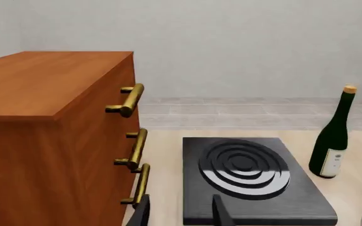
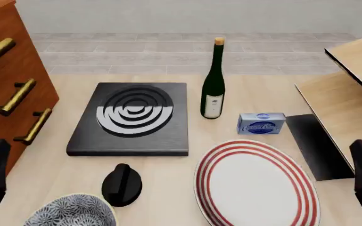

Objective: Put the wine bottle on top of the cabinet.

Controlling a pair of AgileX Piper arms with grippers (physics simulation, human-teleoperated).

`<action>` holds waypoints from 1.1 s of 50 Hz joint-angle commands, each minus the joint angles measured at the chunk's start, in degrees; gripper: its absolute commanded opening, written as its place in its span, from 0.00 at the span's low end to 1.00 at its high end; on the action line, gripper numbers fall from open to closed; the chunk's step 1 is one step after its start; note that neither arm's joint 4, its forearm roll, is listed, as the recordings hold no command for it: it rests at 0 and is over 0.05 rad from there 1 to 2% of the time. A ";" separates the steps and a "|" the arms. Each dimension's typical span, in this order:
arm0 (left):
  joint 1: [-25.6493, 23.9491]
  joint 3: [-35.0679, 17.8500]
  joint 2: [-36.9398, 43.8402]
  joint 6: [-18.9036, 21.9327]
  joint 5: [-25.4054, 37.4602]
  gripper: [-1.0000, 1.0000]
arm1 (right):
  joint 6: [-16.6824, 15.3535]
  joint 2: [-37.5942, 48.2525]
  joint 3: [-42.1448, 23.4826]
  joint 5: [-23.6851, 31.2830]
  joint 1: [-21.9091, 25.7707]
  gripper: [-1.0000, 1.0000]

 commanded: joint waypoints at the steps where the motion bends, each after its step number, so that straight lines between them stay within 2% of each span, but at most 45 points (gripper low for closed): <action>1: -0.07 0.41 0.00 0.00 -0.85 1.00 | -0.20 0.08 -0.12 0.01 0.16 1.00; 18: -1.80 -1.60 0.01 1.95 -1.48 1.00 | -0.22 -0.02 -0.13 0.17 0.17 1.00; 22: -3.91 -2.54 0.15 3.94 -0.51 1.00 | -0.07 0.04 0.00 0.05 0.14 1.00; 25: -4.72 -3.25 0.26 3.73 0.35 1.00 | -0.33 0.01 -0.05 0.05 0.18 1.00; 28: -6.55 -5.81 1.65 1.75 1.01 1.00 | -0.12 0.07 -0.04 0.07 0.15 1.00; 32: -9.12 -8.09 4.24 2.78 -0.31 1.00 | -0.33 0.02 -0.15 0.16 0.18 1.00; 36: -11.32 -9.48 7.21 1.55 -2.30 1.00 | -0.19 0.01 -0.22 0.31 0.16 1.00; 42: -13.58 -8.29 11.22 1.36 -6.75 1.00 | -0.19 0.04 -0.21 0.28 0.17 1.00; 43: -15.52 -8.31 13.92 1.31 -9.15 1.00 | -0.30 0.05 -0.16 0.18 0.18 1.00; 48: -18.94 -8.96 21.82 2.05 -16.08 1.00 | -0.25 0.13 -0.09 0.06 0.17 1.00; 55: -22.21 -10.46 29.69 2.19 -22.15 1.00 | -0.29 0.33 -0.01 -0.22 0.18 1.00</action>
